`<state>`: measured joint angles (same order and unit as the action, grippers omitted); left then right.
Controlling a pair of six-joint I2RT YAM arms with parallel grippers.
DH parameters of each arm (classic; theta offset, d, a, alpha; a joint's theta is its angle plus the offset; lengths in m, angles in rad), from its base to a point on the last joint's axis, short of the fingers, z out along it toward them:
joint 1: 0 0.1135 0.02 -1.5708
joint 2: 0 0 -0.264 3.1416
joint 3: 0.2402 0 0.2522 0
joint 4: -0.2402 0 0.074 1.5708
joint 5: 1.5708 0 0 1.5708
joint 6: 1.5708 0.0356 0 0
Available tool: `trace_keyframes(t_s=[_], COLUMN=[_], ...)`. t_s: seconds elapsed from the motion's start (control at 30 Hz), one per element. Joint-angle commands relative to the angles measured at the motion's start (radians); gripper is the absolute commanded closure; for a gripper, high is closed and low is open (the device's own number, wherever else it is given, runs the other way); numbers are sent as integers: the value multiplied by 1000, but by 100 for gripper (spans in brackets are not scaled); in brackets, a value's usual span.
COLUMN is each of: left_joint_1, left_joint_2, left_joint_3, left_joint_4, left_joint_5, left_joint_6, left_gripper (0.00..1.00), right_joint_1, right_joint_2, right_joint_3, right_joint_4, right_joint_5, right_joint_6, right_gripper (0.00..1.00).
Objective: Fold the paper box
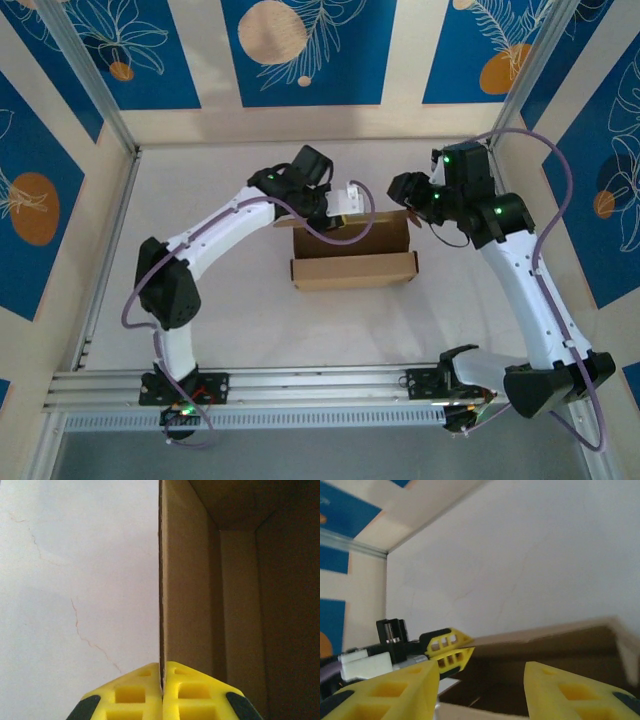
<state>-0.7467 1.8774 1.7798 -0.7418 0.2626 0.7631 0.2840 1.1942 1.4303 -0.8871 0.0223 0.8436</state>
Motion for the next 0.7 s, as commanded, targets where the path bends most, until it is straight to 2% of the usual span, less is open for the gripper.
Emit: trace_keyframes(t_s=[0.0,0.13,0.33,0.5,0.67], left_joint_1=[-29,-54,-86,-105,-114], left_joint_2=[33,40,16,-6,-8], left_joint_3=[54,53,-19,-47,-40], left_joint_4=[-41,-11,72,113,117], left_joint_5=[-71,-114,-175,-204,-215], left_joint_6=[51,47,76,95,102], left_gripper=[100,100,100,100,100], right_joint_1=[5,9,9,1,1], right_joint_2=[28,55,98,178,221], right_joint_3=[-6,-75,-156,-151,-142], right_joint_4=[-152,-159,-42,45,62], right_joint_5=[-29,-137,-170,-196,-178], right_joint_6=[369,566,700,736,767], right_gripper=[48,46,46,46,50])
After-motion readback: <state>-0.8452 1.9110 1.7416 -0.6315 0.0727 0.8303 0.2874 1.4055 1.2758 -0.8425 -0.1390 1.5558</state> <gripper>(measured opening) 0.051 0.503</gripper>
